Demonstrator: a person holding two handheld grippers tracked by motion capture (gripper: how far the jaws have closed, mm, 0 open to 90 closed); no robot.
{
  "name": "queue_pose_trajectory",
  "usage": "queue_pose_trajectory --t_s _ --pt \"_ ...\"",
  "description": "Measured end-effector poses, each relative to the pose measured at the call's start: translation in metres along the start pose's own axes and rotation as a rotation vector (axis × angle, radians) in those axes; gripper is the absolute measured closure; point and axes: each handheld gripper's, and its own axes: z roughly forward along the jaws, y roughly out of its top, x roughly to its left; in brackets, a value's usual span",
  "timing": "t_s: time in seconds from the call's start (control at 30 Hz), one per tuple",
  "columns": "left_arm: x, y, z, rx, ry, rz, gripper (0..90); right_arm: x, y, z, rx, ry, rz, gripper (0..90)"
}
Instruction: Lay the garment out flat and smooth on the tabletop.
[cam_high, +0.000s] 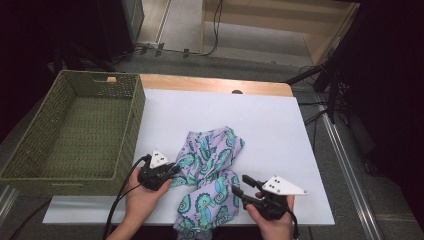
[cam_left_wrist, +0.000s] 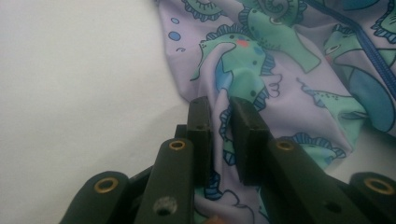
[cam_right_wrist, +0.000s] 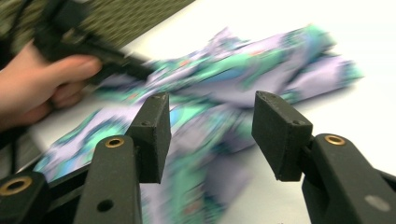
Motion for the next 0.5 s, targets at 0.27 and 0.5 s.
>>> queue_pose_trajectory --t_s 0.27,0.5 --pt "0.0 0.0 0.0 -0.001 -0.003 -0.007 78.1 -0.049 0.018 0.043 0.076 -0.151 0.082 45.4" --pt "0.002 0.0 0.0 -0.002 -0.012 -0.016 78.2 -0.064 0.028 0.098 0.194 -0.183 0.145 41.5"
